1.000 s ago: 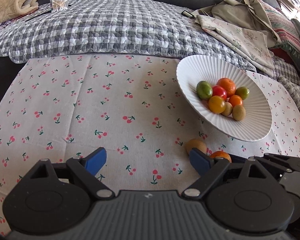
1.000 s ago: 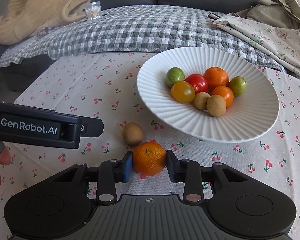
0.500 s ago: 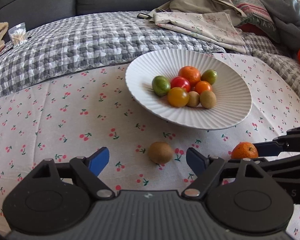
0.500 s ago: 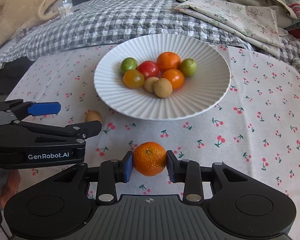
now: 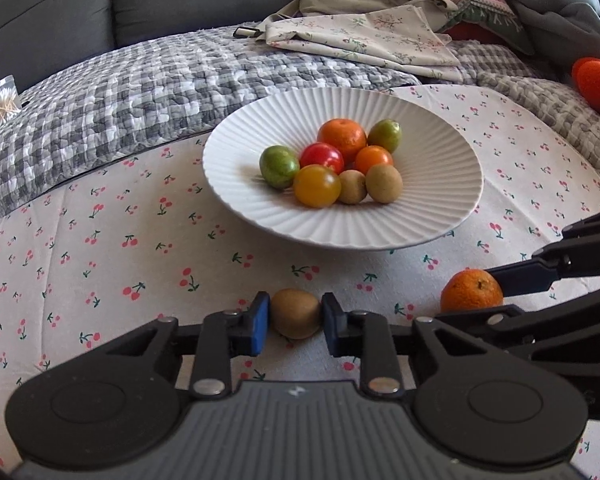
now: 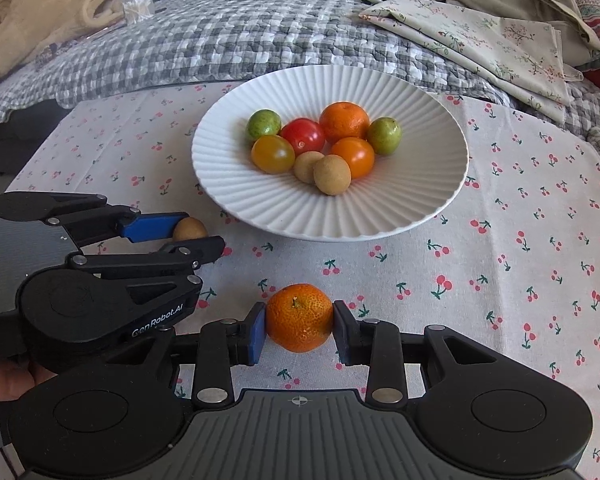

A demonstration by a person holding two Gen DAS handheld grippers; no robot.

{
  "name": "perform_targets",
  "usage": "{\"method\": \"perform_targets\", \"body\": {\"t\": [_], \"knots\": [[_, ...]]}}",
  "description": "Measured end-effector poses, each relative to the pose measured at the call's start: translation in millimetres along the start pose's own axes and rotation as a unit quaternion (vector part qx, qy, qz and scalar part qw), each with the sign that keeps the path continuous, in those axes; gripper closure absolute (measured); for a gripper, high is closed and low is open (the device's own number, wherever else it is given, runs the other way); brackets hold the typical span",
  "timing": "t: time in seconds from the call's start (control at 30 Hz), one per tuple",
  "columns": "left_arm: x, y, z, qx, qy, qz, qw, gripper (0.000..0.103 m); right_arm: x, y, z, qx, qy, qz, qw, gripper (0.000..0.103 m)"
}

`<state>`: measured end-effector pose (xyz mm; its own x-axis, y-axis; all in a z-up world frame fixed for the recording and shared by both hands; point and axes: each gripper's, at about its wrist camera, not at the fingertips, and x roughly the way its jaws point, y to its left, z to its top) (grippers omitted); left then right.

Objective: Organize fruits
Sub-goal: 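Carry the kiwi and mandarin into the white bowl and open both tools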

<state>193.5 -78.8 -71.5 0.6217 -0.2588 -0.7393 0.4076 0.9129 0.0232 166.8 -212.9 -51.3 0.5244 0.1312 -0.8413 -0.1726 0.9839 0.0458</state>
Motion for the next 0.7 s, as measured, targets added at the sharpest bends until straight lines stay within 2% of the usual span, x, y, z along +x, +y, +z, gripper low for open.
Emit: {"method": "perform_targets", "body": {"t": [0.7], "knots": [[-31.4, 9.3, 3.4, -0.039, -0.015, -0.027, 0.9988, 0.077, -20.8, -7.8, 3.1, 0.002, -0.023, 0.02, 1.0, 0.07]]}}
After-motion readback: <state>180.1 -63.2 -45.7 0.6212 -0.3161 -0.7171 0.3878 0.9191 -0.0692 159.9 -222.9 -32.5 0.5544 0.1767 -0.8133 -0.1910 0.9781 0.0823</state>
